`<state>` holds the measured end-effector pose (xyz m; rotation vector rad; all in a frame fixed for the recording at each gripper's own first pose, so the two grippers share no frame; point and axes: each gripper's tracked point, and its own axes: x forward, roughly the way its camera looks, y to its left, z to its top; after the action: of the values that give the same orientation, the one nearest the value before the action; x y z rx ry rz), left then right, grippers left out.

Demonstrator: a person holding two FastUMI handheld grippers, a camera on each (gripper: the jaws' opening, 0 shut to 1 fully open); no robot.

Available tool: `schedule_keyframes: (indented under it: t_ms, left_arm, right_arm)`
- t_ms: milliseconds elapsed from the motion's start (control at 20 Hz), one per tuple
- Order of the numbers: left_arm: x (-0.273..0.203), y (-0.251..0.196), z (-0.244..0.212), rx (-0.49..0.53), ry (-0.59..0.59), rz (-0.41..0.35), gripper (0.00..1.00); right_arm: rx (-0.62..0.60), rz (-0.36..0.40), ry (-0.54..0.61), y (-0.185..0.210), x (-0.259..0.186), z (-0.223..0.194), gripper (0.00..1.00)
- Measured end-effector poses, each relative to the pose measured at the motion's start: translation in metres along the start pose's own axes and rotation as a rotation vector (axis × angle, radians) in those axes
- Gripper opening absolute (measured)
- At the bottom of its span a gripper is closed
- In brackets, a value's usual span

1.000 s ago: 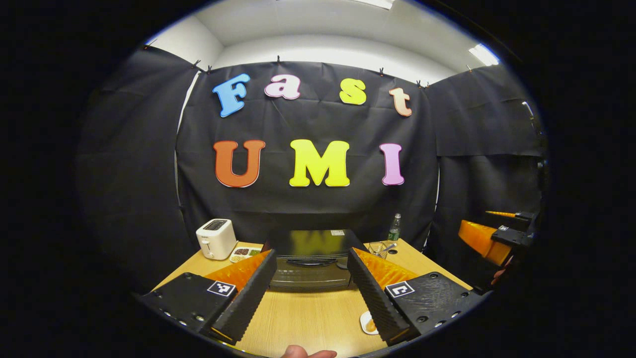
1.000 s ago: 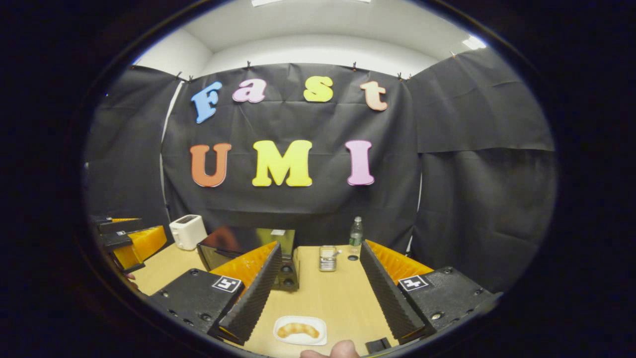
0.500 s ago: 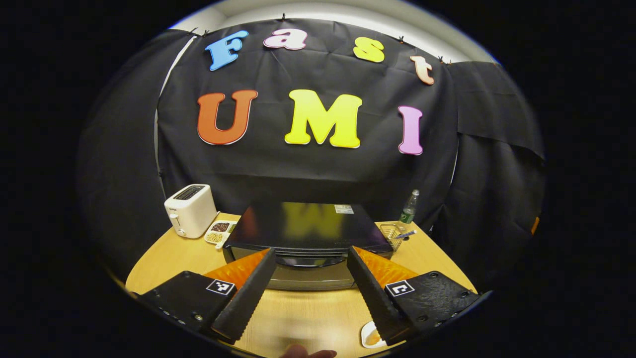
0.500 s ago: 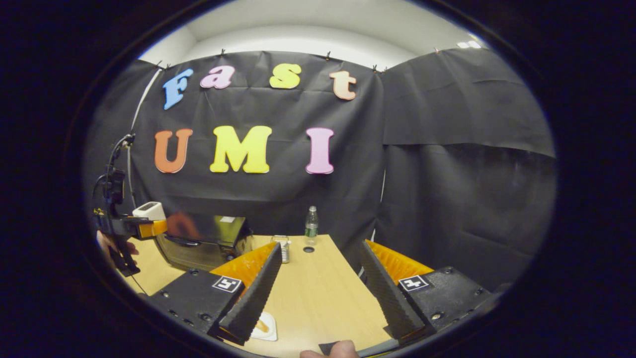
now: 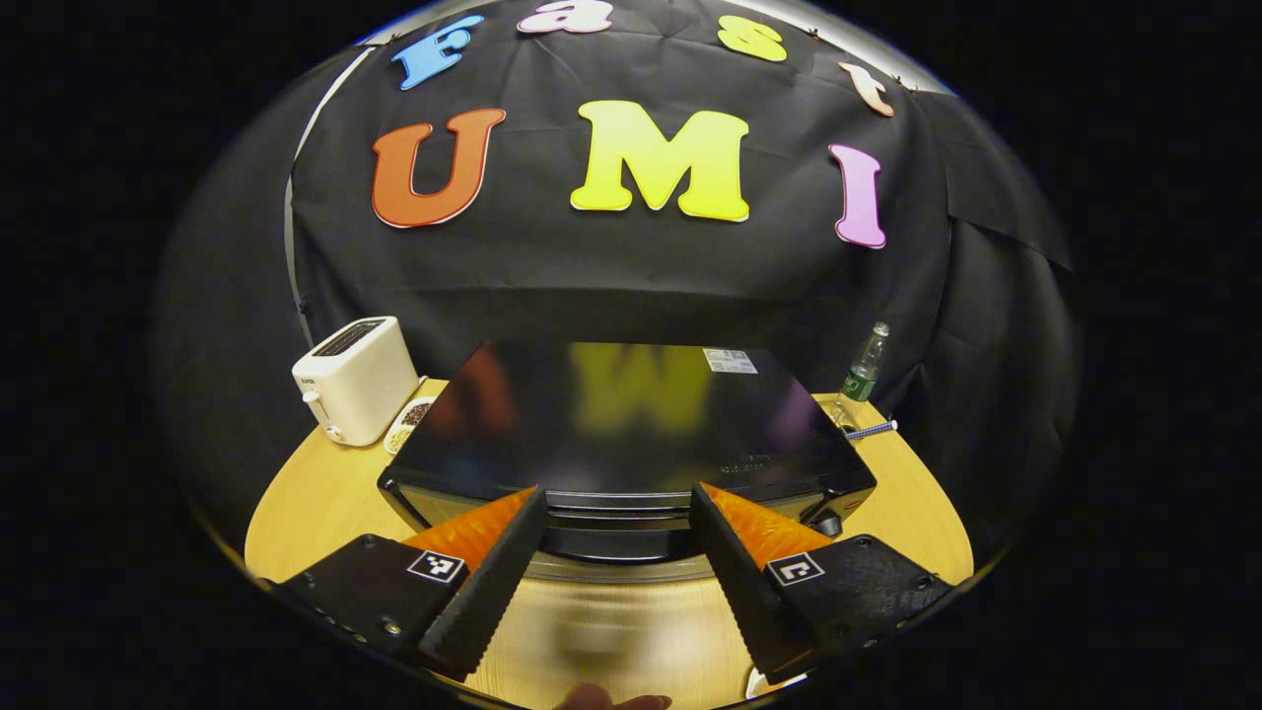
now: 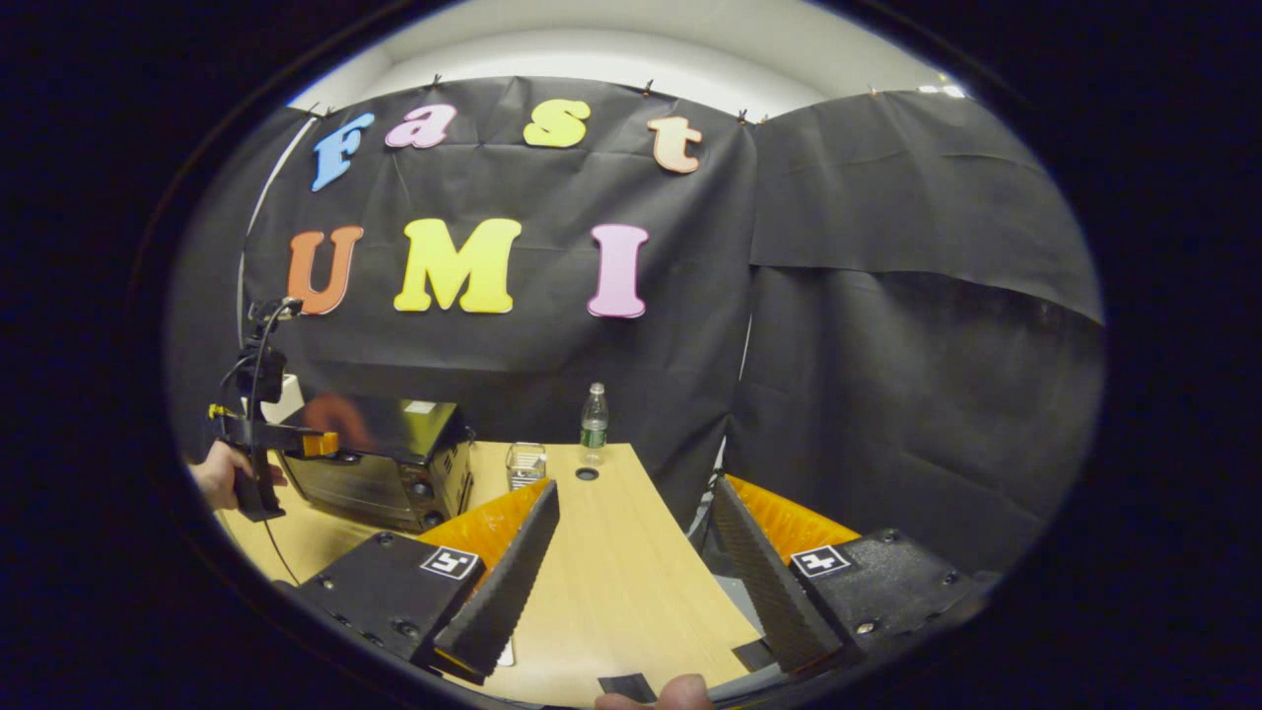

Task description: Open the electric oven with the left hand, put the food in, and close the electric oven.

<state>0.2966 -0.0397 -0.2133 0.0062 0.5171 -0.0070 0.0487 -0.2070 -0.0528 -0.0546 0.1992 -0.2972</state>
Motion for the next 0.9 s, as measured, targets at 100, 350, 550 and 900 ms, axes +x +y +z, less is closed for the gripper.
schedule_keyframes:
  t_ms: [100,350,550,900]
  left_arm:
    - [0.006,-0.002,-0.003,0.032,0.006,0.002,0.95]
    - [-0.005,0.001,-0.012,0.031,0.021,-0.01,0.96]
    - [-0.028,0.0,-0.032,0.03,0.064,-0.012,0.97]
    - [-0.076,0.002,-0.102,-0.056,0.176,-0.056,0.96]
  right_arm:
    - [0.003,0.007,0.006,0.004,0.002,-0.002,1.0]
    - [0.023,0.036,0.014,0.02,0.0,-0.004,1.0]
    - [0.023,0.045,0.002,0.026,-0.009,-0.004,1.0]
    - [0.036,0.042,0.031,0.028,-0.034,-0.022,1.0]
